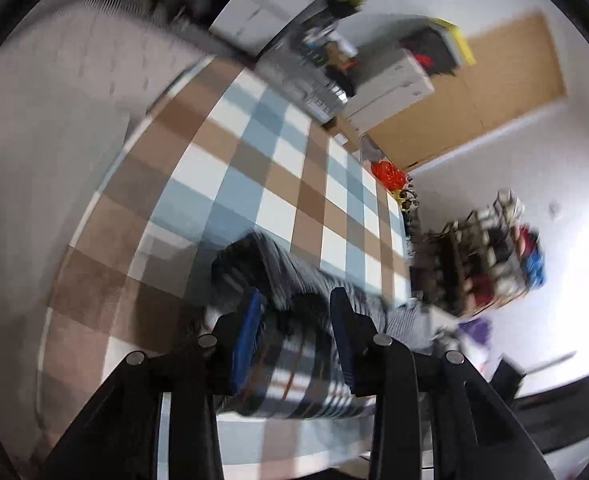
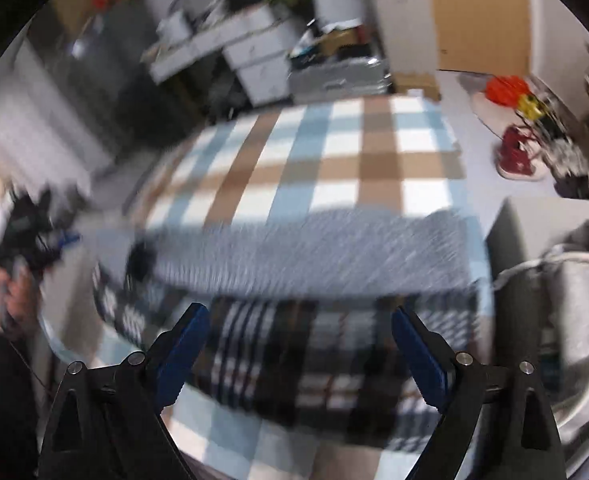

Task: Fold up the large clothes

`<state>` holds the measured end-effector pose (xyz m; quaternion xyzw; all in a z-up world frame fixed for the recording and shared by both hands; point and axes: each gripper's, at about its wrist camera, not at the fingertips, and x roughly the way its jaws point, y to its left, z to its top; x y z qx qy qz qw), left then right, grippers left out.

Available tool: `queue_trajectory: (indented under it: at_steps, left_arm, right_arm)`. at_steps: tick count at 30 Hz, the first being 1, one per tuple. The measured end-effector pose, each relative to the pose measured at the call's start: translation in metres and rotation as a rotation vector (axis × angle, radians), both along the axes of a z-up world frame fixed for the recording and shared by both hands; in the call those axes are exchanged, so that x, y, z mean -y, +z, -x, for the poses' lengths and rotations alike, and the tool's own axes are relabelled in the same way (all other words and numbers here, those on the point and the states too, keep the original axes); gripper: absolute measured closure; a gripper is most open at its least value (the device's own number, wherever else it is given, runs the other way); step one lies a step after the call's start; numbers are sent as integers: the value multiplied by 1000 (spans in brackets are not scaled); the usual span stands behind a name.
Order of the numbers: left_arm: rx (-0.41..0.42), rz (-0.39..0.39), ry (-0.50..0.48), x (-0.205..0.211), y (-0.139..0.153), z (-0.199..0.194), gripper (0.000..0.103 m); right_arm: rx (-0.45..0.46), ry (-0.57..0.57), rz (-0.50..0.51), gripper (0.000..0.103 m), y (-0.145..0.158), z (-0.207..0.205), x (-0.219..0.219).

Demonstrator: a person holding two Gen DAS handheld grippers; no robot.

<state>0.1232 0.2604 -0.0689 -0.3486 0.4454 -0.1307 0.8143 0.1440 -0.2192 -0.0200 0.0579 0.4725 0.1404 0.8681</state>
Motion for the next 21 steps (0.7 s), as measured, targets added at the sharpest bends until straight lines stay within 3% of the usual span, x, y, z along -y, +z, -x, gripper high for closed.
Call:
queue_trajectory:
  at_steps: [2,4,7,8,10,13,16,21]
  left_arm:
    - [62,-10,-65,23,2,21,73]
    - [64,-21,-148,44,-4,28,67]
    - [28,-44,-270,80,-22,15,67]
    - [5,-75,-298,90,-28,11,67]
    - [-46,-225,-366,120,-40,-3,67]
    - [-58,-270,-443,148,-46,-26,67]
    - [-57,-280,-434,159,-40,-55,67]
    - [-84,-249,-341,150,-31,-105,67]
  right_arm:
    - [28,9,-56,10,-12,15,-12]
    - [52,-10,-141,10,-24,24,-19]
    - [92,-50,-319,10,-36,37,-23]
    - [97,-60,-378,10,-42,40,-24]
    - [120,-64,-476,10,-50,48,-27]
    - [118,-37,-443,10,-55,56,-33]
    - [201,-23,-402,7,-50,70,-32]
    - [176,31,-402,5,-61,67,-37]
